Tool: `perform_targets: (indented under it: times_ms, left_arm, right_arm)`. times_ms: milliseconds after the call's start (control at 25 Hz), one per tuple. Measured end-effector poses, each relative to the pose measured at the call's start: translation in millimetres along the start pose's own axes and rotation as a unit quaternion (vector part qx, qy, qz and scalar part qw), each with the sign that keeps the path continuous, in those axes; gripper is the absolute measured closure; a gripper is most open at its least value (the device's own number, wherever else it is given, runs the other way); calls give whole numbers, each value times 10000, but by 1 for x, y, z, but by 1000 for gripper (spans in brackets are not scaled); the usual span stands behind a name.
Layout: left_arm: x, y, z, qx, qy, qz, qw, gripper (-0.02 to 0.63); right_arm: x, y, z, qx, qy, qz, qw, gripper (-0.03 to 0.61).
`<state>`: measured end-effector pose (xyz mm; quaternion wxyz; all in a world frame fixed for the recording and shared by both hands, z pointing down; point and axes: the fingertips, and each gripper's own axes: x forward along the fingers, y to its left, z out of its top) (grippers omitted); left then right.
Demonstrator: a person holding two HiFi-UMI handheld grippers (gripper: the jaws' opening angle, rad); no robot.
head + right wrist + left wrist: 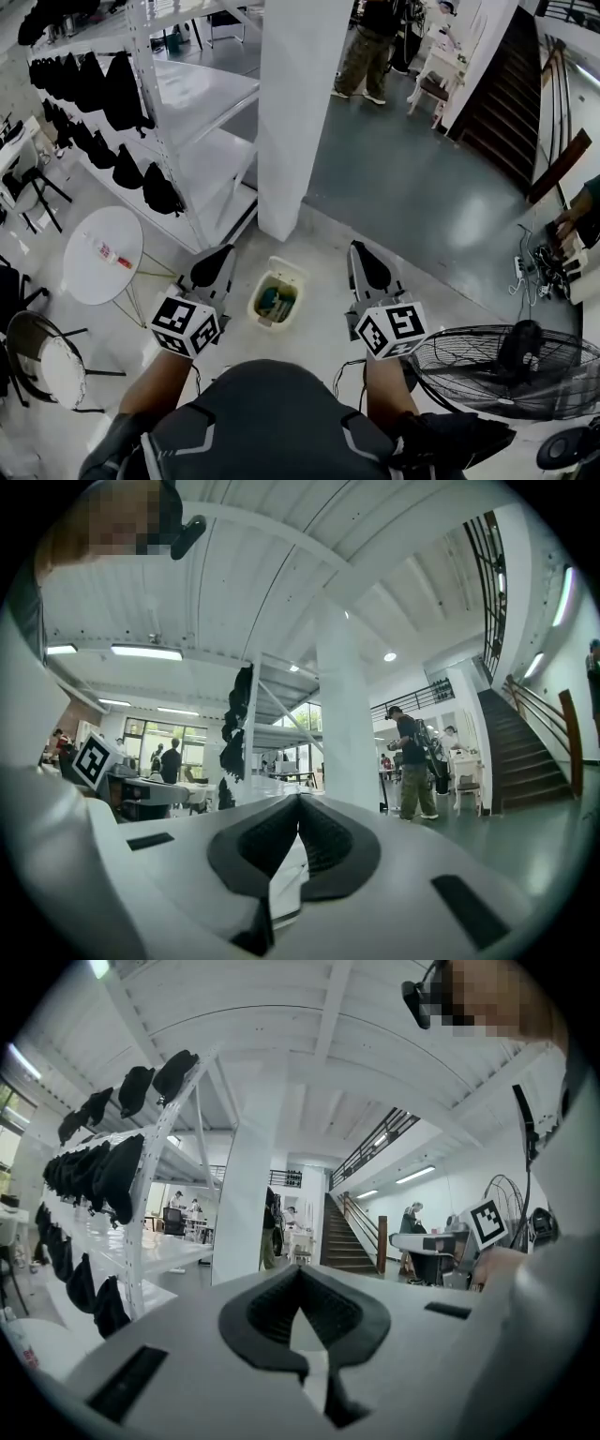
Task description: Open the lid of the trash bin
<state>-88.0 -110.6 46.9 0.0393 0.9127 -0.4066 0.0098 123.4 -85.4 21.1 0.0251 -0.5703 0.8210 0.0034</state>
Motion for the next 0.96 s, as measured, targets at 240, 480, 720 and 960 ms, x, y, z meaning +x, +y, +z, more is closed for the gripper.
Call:
perform_targets:
  times_ms: [240, 480, 720, 960]
  left_arm:
    - [-5, 3, 1, 20, -9, 40, 10000, 606]
    - [-7, 3, -5, -147, 117, -54, 9998, 606]
    - [-7, 1, -4, -47, 141, -34, 9999, 606]
    - [-5, 8, 2, -55, 70, 53, 9999, 606]
  right_arm:
    - [2, 2, 1, 31, 4, 14, 10000, 554]
    - [1, 5, -4, -17, 117, 46, 9999, 554]
    - [1, 1, -5, 26, 168, 4, 9999, 554]
    - [2, -3, -2, 40, 126, -81, 9999, 554]
